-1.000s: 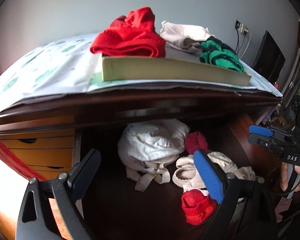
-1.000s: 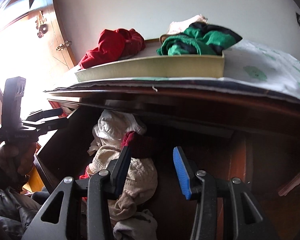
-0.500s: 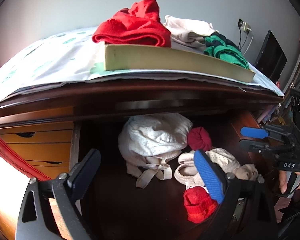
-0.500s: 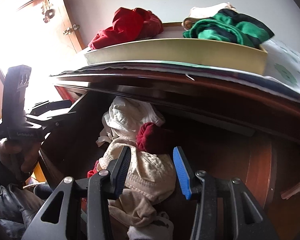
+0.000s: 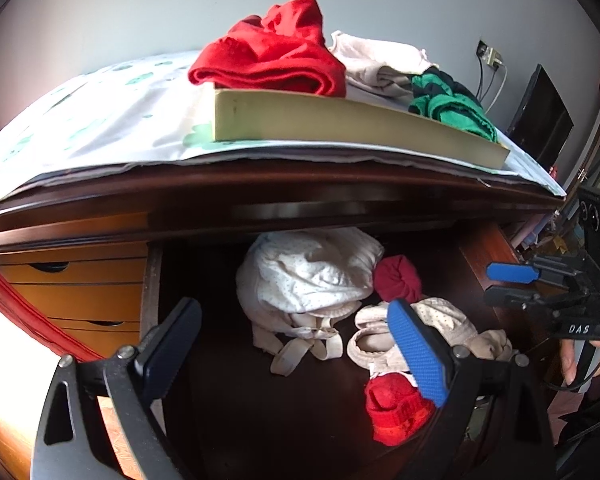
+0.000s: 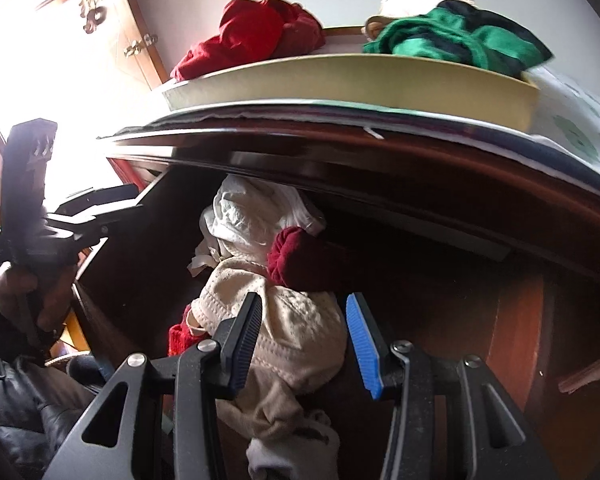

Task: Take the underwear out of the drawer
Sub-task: 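Reach both open grippers into the drawer toward the white clothes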

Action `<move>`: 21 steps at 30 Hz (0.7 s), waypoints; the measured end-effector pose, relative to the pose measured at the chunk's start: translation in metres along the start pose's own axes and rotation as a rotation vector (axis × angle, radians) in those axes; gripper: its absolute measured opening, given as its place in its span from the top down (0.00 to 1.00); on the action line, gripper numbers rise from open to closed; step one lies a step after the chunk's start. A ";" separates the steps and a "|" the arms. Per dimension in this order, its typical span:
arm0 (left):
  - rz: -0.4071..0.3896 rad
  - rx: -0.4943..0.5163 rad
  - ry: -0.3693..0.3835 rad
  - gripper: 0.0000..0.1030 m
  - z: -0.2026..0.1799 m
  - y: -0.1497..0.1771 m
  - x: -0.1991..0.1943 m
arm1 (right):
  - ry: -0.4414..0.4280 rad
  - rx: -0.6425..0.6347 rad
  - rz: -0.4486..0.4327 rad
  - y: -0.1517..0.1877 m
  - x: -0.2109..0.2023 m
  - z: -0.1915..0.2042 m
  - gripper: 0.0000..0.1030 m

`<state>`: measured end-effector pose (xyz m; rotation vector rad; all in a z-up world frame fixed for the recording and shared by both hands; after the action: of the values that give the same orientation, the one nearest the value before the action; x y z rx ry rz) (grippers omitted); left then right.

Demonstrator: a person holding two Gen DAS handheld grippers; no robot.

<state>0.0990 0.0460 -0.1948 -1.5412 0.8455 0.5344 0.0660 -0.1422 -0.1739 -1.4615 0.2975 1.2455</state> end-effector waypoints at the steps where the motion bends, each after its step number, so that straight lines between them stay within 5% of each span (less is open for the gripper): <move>1: 0.003 0.001 0.000 0.07 -0.001 0.000 0.000 | 0.003 0.007 -0.005 0.001 -0.003 -0.002 0.54; 10: 0.015 0.001 -0.019 0.07 0.001 0.000 0.002 | -0.009 0.011 0.009 -0.006 0.013 0.007 0.54; 21: 0.031 0.017 0.002 0.07 -0.004 0.003 0.005 | -0.035 -0.045 0.197 0.007 0.053 0.025 0.54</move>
<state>0.0992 0.0408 -0.2003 -1.5154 0.8752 0.5470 0.0696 -0.0997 -0.2155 -1.4738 0.3998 1.4424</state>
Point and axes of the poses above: each gripper's, at about its wrist camera, not at the fingertips, and x roughly the way its jaws point, z to its left, y to its underside, the point moved 9 cm from there along x, roughly the way its jaws point, and after that the axes turned 2 degrees about z, right-handed, at the moved point
